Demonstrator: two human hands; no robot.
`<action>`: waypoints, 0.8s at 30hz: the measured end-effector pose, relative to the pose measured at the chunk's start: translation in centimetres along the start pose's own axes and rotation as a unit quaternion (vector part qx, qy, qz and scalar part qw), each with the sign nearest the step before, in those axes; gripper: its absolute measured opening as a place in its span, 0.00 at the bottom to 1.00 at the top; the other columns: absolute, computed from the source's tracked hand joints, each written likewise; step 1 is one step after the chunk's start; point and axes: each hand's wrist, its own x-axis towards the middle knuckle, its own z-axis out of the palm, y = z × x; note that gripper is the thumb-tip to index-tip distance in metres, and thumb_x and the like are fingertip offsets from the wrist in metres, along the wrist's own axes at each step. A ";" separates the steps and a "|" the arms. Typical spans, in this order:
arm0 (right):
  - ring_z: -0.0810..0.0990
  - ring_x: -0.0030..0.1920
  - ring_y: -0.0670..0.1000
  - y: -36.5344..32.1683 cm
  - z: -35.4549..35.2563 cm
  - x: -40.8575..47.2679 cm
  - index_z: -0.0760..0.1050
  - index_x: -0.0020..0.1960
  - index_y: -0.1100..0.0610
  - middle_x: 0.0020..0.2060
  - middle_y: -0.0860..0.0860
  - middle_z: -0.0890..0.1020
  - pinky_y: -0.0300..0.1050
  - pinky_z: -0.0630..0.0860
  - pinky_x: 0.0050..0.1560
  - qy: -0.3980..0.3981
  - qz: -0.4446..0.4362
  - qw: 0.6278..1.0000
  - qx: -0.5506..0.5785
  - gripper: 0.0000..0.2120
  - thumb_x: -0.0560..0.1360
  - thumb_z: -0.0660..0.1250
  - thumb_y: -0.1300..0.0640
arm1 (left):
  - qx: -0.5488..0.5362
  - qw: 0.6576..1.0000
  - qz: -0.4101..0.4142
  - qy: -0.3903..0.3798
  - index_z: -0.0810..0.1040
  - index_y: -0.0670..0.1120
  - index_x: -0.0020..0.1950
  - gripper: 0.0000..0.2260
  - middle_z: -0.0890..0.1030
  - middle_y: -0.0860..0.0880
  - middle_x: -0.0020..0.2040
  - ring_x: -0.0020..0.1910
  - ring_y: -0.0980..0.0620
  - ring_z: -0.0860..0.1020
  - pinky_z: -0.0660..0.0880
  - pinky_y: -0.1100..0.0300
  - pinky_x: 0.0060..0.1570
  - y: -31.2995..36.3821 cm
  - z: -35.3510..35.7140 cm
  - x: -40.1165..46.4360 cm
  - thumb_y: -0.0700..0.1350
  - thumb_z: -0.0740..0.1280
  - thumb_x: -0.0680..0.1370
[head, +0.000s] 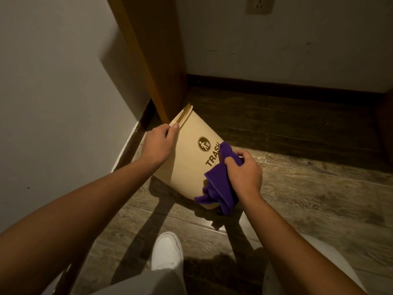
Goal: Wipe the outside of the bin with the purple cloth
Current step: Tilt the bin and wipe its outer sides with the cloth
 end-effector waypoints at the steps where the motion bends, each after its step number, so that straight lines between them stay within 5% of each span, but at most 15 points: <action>1: 0.83 0.45 0.48 0.0 0.0 0.0 0.77 0.55 0.43 0.47 0.45 0.83 0.54 0.85 0.44 0.001 0.015 1.000 0.015 0.07 0.77 0.68 0.46 | 0.004 1.000 -0.004 -0.004 0.77 0.45 0.44 0.18 0.78 0.46 0.40 0.38 0.51 0.75 0.69 0.60 0.37 0.1 0.0 0.0 0.55 0.57 0.85; 5: 0.81 0.45 0.46 -0.3 -0.2 0.7 0.78 0.58 0.43 0.48 0.44 0.82 0.46 0.80 0.38 -0.001 0.069 0.996 0.062 0.11 0.76 0.69 0.47 | -0.043 0.994 -0.041 -0.096 0.81 0.44 0.51 0.22 0.81 0.47 0.48 0.46 0.48 0.80 0.72 0.57 0.41 2.2 -1.7 2.1 0.62 0.63 0.81; 9: 0.82 0.42 0.45 -0.2 -0.3 1.4 0.78 0.56 0.43 0.47 0.44 0.82 0.41 0.74 0.31 0.002 0.137 0.983 0.126 0.09 0.75 0.70 0.48 | 0.025 0.967 0.090 -0.236 0.78 0.55 0.63 0.17 0.79 0.59 0.52 0.51 0.61 0.78 0.71 0.62 0.44 2.3 -3.4 1.2 0.62 0.64 0.80; 12: 0.84 0.43 0.47 0.0 -0.2 1.8 0.78 0.55 0.44 0.47 0.46 0.83 0.39 0.76 0.30 0.004 0.158 0.973 0.165 0.08 0.76 0.70 0.49 | 0.029 0.970 0.088 -0.225 0.78 0.52 0.54 0.13 0.79 0.53 0.49 0.48 0.56 0.77 0.69 0.60 0.43 -0.5 -3.0 -1.2 0.57 0.59 0.83; 16: 0.84 0.44 0.47 -0.6 0.4 2.1 0.77 0.57 0.42 0.48 0.44 0.81 0.42 0.79 0.34 0.008 0.133 0.973 0.188 0.10 0.77 0.71 0.50 | 0.008 0.980 0.068 -0.187 0.81 0.43 0.53 0.20 0.81 0.45 0.48 0.47 0.49 0.78 0.72 0.57 0.43 -0.4 -3.1 -0.4 0.58 0.59 0.83; 20: 0.83 0.46 0.47 -0.9 0.6 2.1 0.76 0.56 0.41 0.50 0.44 0.80 0.44 0.81 0.39 0.015 0.119 0.974 0.195 0.10 0.77 0.71 0.51 | -0.051 0.974 0.026 -0.221 0.82 0.56 0.52 0.13 0.81 0.55 0.52 0.50 0.53 0.79 0.71 0.58 0.43 0.0 -4.6 0.6 0.62 0.63 0.80; 24: 0.82 0.47 0.48 -1.1 0.2 2.4 0.76 0.56 0.42 0.51 0.44 0.79 0.44 0.80 0.40 0.016 0.131 0.967 0.216 0.10 0.77 0.72 0.51 | -0.087 0.956 -0.044 -0.276 0.80 0.55 0.57 0.13 0.80 0.53 0.56 0.54 0.48 0.79 0.74 0.52 0.50 -1.3 -5.8 -0.7 0.60 0.61 0.82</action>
